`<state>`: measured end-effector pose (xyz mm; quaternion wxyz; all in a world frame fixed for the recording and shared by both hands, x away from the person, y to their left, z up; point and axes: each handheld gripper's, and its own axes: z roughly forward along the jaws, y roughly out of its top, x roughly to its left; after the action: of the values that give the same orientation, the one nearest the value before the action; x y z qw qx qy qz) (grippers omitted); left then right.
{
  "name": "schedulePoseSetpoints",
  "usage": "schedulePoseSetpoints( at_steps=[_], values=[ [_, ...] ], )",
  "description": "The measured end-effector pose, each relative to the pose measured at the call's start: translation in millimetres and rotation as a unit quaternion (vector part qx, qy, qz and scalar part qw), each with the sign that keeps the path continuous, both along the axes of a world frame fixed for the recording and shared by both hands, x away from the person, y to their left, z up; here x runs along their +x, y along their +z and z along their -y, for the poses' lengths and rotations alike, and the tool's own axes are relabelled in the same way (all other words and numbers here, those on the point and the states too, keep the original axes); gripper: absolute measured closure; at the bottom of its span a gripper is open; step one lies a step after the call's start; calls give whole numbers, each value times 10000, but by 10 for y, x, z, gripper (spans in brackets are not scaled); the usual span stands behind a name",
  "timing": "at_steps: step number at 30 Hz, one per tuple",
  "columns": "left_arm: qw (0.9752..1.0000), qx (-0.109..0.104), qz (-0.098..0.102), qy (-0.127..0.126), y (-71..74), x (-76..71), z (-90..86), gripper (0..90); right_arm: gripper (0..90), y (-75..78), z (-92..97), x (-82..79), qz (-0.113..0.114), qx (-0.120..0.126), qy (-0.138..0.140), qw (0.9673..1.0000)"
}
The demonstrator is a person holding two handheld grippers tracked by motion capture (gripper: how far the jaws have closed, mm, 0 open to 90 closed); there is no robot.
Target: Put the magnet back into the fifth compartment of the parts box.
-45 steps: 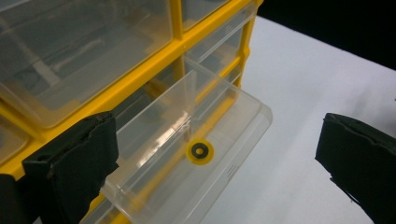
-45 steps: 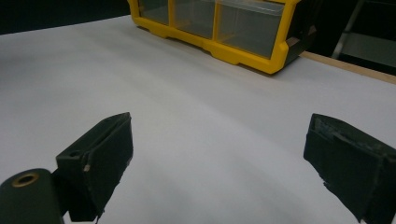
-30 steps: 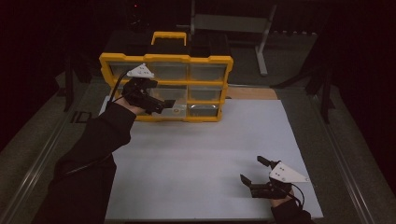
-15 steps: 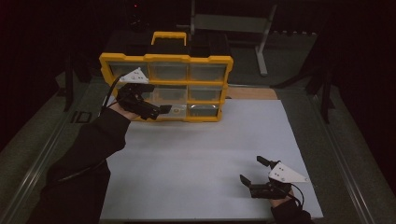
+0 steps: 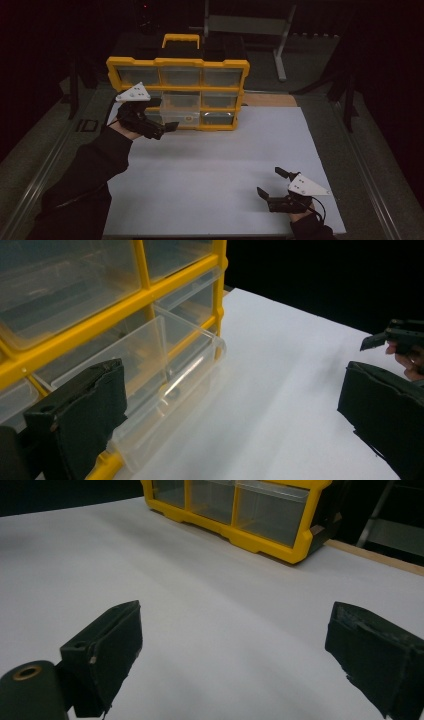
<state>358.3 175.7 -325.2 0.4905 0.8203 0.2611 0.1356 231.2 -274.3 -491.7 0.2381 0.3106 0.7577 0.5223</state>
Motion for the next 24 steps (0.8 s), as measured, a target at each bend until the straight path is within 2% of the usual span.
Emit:
schedulePoseSetpoints(
  at_steps=[3, 4, 9, 11, 15, 24],
  values=[
    [10000, 21, -38, -29, -41, -44, -27, 0, 85, 2, -1, -1, 7, 10, 3, 10000],
    [10000, 82, 3, -23, -64, -65, -36, 0, 84, 2, -1, 0, 7, -4, 6, 10000],
    [10000, 69, 33, -7, -181, -142, -77, 0, 85, 6, 1, -3, 6, 21, -4, 10000],
    [10000, 24, 62, 8, -233, -163, -103, 0, 85, 5, 2, -3, 2, 23, -8, 10000],
    [10000, -14, -27, -42, -317, -196, -139, 0, 85, 3, 0, -2, 0, 17, -4, 10000],
    [9998, -131, -74, -159, -542, -319, -190, 0, 85, 3, -1, -3, 1, 16, 5, 10000]
  ],
)
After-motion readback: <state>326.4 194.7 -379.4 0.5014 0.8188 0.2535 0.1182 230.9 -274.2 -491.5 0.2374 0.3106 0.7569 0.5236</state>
